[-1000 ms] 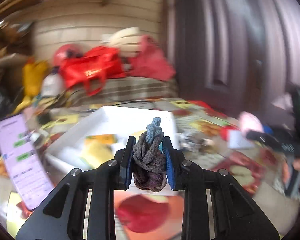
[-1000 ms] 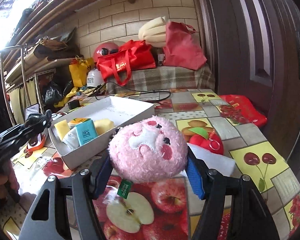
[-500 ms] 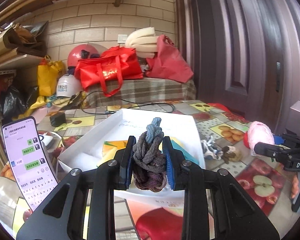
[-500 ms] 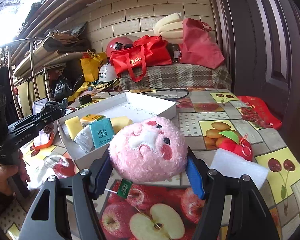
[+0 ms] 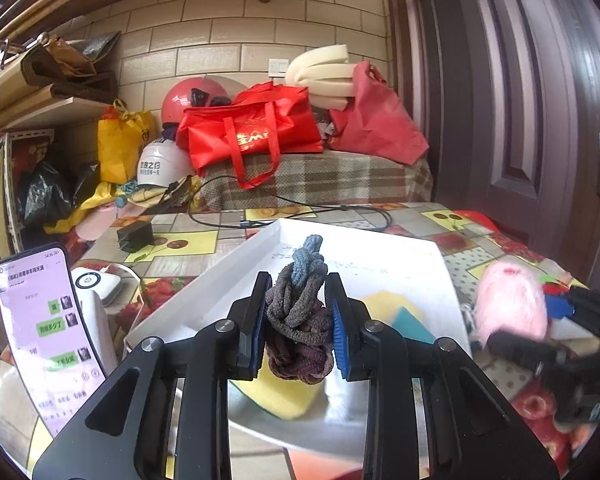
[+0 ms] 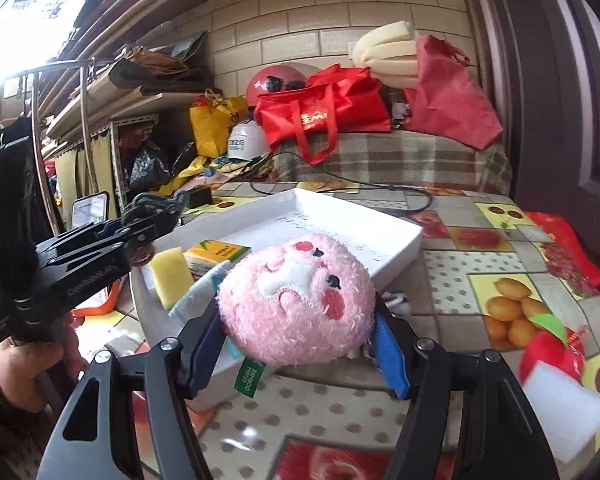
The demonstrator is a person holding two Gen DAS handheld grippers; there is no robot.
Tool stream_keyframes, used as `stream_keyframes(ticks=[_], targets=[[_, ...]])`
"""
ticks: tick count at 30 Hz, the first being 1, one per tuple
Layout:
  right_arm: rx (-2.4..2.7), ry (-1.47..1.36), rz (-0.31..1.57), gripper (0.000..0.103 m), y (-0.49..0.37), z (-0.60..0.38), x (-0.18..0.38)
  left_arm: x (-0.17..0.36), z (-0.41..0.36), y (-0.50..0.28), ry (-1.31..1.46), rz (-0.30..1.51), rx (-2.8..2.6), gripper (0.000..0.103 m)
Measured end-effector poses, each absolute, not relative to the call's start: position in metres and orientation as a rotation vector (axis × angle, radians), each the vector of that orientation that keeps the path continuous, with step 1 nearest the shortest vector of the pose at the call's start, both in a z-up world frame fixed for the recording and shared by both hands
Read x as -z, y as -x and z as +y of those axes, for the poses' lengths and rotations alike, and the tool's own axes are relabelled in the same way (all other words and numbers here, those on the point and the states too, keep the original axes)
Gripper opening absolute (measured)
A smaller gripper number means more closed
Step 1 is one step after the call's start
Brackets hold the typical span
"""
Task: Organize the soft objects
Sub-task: 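Carry the pink plush and rope toy over the white box and open both tools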
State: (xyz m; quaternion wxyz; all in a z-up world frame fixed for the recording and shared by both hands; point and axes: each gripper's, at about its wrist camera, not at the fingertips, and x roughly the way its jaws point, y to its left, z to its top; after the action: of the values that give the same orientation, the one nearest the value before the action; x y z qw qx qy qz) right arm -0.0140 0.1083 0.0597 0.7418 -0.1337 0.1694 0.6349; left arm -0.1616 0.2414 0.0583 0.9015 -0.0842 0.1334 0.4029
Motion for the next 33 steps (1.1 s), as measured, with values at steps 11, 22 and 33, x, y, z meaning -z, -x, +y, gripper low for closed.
stream_keyframes(ticks=[11,22,33], targets=[[-1.425,0.519,0.434,0.067,0.037,0.18,-0.043,-0.055,0.27,0.152,0.233,0.304,-0.855,0.027],[-1.309,0.413,0.491,0.067,-0.002,0.219,-0.046,-0.046,0.304,0.14,0.381,0.382,-0.842,0.026],[-1.314,0.397,0.484,0.084,-0.001,0.216,-0.047,-0.048,0.294,0.132,0.301,0.387,-0.886,0.05]])
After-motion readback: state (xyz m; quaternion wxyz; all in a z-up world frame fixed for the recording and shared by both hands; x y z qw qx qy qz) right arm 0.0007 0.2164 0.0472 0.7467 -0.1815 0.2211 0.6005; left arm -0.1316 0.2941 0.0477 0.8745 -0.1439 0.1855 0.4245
